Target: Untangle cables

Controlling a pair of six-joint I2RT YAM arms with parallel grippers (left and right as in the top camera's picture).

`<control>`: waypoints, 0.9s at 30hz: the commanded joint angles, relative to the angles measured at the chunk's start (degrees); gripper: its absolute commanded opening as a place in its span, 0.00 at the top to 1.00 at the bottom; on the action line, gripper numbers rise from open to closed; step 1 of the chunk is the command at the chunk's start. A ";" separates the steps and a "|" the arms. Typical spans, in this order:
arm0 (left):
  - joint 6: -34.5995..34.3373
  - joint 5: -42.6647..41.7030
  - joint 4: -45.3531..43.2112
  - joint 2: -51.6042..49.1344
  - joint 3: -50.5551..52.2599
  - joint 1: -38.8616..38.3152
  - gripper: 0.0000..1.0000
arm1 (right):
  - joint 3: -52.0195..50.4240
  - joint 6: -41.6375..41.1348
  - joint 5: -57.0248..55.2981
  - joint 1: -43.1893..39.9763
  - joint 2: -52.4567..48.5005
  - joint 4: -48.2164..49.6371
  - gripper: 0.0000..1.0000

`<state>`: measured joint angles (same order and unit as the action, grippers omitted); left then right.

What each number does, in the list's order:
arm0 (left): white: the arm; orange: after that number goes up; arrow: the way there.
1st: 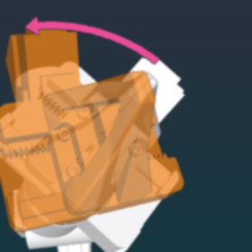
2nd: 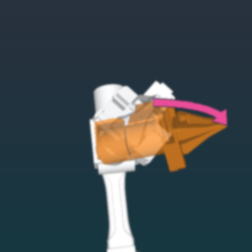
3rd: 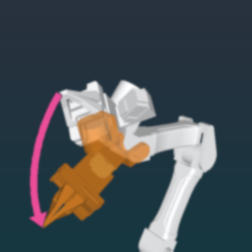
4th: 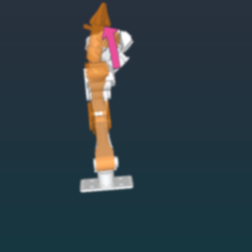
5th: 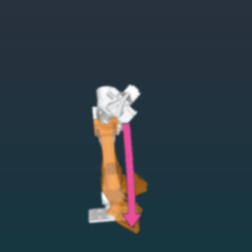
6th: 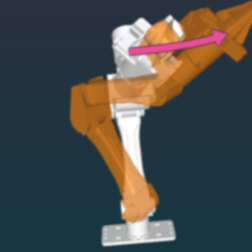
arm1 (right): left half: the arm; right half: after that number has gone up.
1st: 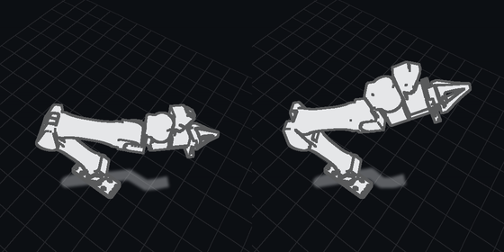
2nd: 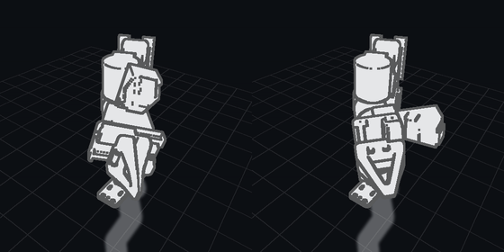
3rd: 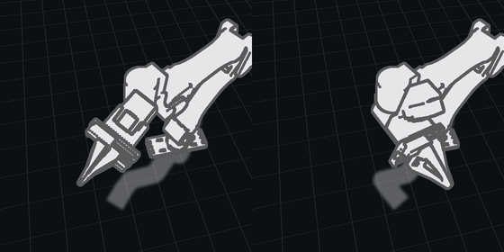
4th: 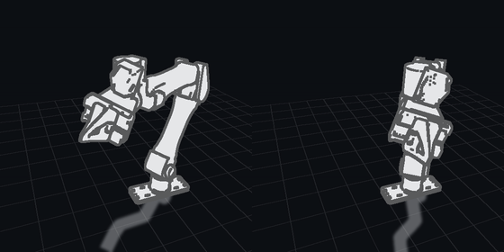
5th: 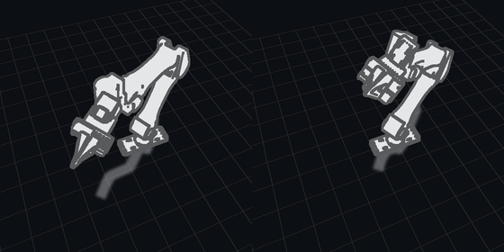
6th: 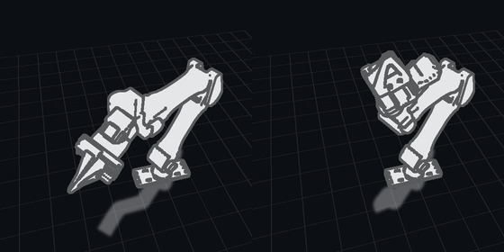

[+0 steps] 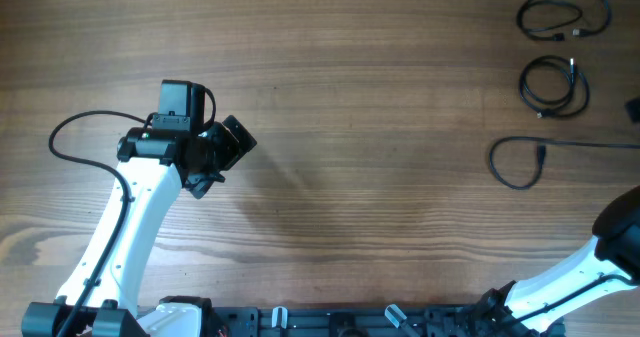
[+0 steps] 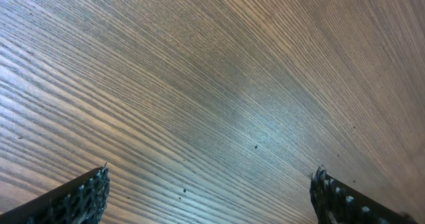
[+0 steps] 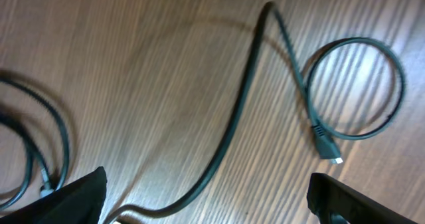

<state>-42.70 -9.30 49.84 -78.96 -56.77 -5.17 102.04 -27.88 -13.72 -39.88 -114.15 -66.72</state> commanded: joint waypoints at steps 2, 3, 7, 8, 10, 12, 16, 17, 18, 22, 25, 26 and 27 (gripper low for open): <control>-0.13 0.37 -0.15 -0.57 0.52 0.15 0.01 | -3.56 -0.63 -3.37 -0.28 -0.76 2.62 0.20; -0.13 0.37 -0.15 -0.55 0.52 0.15 0.01 | -4.94 -0.66 -3.39 -0.28 -0.76 4.04 0.21; -0.13 0.37 -0.13 -0.55 0.52 0.15 0.01 | -8.96 3.98 1.14 -0.20 -0.76 12.00 0.52; -0.13 0.37 -0.15 -0.55 0.52 0.15 0.00 | -8.96 5.70 3.26 -0.15 -0.76 13.49 0.59; -0.13 0.37 -0.15 -0.55 0.52 0.15 0.00 | -8.94 7.34 4.85 -0.15 -0.76 15.15 0.75; -0.13 0.37 -0.13 -0.57 0.52 0.15 0.01 | -8.94 7.37 4.81 -0.22 -0.76 16.68 0.96; -0.13 0.39 -0.20 -0.57 0.52 0.15 0.00 | -8.94 12.50 8.35 -0.22 -0.76 19.89 0.96; -0.13 0.39 -0.20 -0.55 0.52 0.15 0.00 | -8.96 14.47 10.84 -0.22 -0.76 20.55 0.96; -0.13 0.39 -0.22 -0.57 0.52 0.15 0.00 | -8.96 14.56 11.72 -0.22 -0.76 20.85 0.96; -0.13 0.39 -0.39 -0.57 0.52 0.15 0.00 | -8.96 13.68 11.74 -0.22 -0.76 21.03 0.96; -0.13 0.39 -0.39 -0.57 0.52 0.15 0.00 | -8.96 12.31 12.68 -0.15 -0.76 21.29 0.96; -0.13 0.39 -0.39 -0.57 0.52 0.15 0.00 | -8.96 12.28 14.10 -0.15 -0.76 21.79 0.96; -0.15 0.39 -0.42 -0.57 0.52 0.15 0.00 | -8.96 12.26 15.76 -0.15 -0.76 22.16 0.95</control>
<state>-42.70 -9.30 49.65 -78.98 -56.77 -5.17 93.23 -15.11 -2.15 -39.97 -114.32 -45.43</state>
